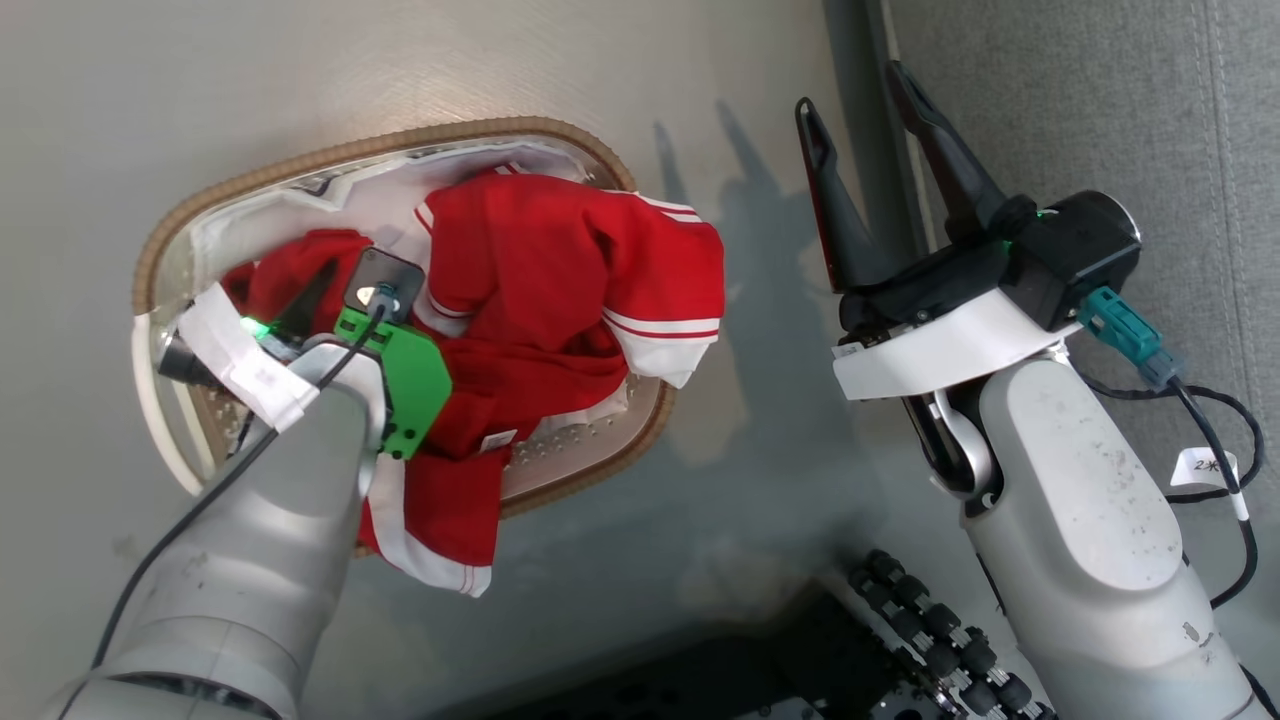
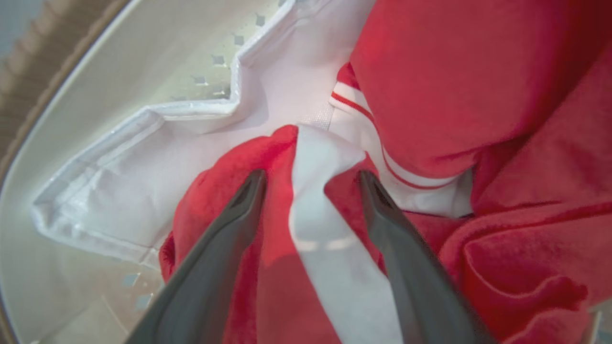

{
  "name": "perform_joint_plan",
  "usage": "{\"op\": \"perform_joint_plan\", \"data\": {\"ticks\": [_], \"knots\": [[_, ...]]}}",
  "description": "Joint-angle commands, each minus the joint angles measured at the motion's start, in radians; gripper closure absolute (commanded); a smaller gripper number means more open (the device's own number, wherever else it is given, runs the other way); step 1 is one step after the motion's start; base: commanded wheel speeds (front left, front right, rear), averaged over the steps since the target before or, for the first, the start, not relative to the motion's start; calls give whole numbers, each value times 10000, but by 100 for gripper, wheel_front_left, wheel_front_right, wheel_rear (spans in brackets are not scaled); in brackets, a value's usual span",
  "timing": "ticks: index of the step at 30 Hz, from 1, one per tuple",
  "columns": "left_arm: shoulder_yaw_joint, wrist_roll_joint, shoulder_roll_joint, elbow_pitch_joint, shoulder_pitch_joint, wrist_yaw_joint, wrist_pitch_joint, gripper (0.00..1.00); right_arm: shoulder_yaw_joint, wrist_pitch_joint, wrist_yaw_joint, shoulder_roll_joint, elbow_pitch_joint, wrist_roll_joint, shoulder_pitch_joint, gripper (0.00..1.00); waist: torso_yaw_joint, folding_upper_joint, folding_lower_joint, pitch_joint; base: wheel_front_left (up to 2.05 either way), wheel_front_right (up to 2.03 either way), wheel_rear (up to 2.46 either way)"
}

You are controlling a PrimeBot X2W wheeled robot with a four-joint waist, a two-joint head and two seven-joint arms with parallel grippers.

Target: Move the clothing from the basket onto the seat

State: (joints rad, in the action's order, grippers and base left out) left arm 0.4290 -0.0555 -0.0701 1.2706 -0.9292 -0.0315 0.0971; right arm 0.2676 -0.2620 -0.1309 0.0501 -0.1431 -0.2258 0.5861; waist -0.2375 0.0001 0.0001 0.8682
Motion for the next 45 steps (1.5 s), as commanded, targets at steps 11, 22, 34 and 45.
{"op": "perform_joint_plan", "data": {"ticks": [11, 22, 34, 45], "knots": [[690, -545, -678, 189, -399, -63, -2024, 0, 333, -42, 3, 25, -134, -466, 117, 0, -500, -1, -1, 382, 0, 0, 0], [1620, -1082, -984, 217, -183, 568, -3547, 100, 323, -42, 3, 25, -206, -559, 87, 0, -556, -1, -1, 373, 0, 0, 0], [1307, -290, -772, 194, 348, 673, -2624, 100, 359, -42, 3, 28, -601, -351, -91, 0, -375, -1, -1, -642, 0, 0, 0], [1022, 523, -205, 181, 1133, 917, -708, 100, 105, -42, 3, 32, -1287, 163, -966, 0, 407, -1, -1, -2677, 0, 0, 0]]}}
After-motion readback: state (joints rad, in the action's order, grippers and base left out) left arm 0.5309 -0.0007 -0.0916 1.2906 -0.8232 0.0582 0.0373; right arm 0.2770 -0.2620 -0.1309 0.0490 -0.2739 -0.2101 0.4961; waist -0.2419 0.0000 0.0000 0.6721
